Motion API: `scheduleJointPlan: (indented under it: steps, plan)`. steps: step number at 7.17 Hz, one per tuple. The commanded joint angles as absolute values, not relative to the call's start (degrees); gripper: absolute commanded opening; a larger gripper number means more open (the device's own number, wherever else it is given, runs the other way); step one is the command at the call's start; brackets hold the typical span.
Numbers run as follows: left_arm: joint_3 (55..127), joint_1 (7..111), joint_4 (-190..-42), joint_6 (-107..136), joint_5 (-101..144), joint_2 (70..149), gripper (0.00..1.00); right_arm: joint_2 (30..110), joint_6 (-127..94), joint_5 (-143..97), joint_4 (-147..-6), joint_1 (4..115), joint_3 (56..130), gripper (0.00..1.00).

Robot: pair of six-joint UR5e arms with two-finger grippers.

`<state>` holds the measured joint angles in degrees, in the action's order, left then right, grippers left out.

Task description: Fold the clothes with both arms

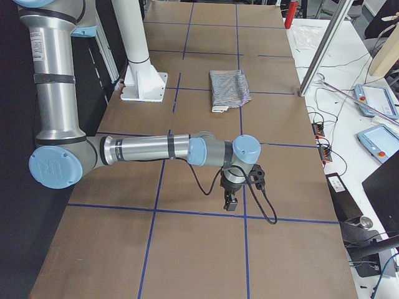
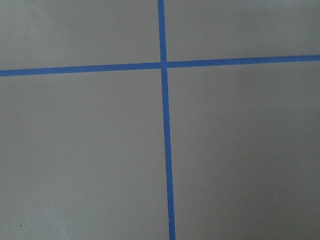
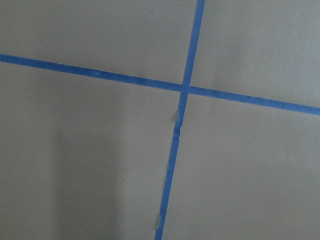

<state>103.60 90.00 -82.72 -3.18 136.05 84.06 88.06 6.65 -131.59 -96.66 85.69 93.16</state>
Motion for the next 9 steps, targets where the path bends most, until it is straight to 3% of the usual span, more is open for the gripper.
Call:
scheduleJointPlan:
  steps: [1,9]
  plan:
    - [103.71,90.0,-82.88,-3.25,136.14,84.11,1.0,88.33,4.48,-132.44,-95.01,85.69,92.9,1.0]
    - [103.97,90.0,-83.23,-3.34,136.23,84.02,1.0,88.33,-4.92,-135.18,-92.64,85.69,93.34,1.0]
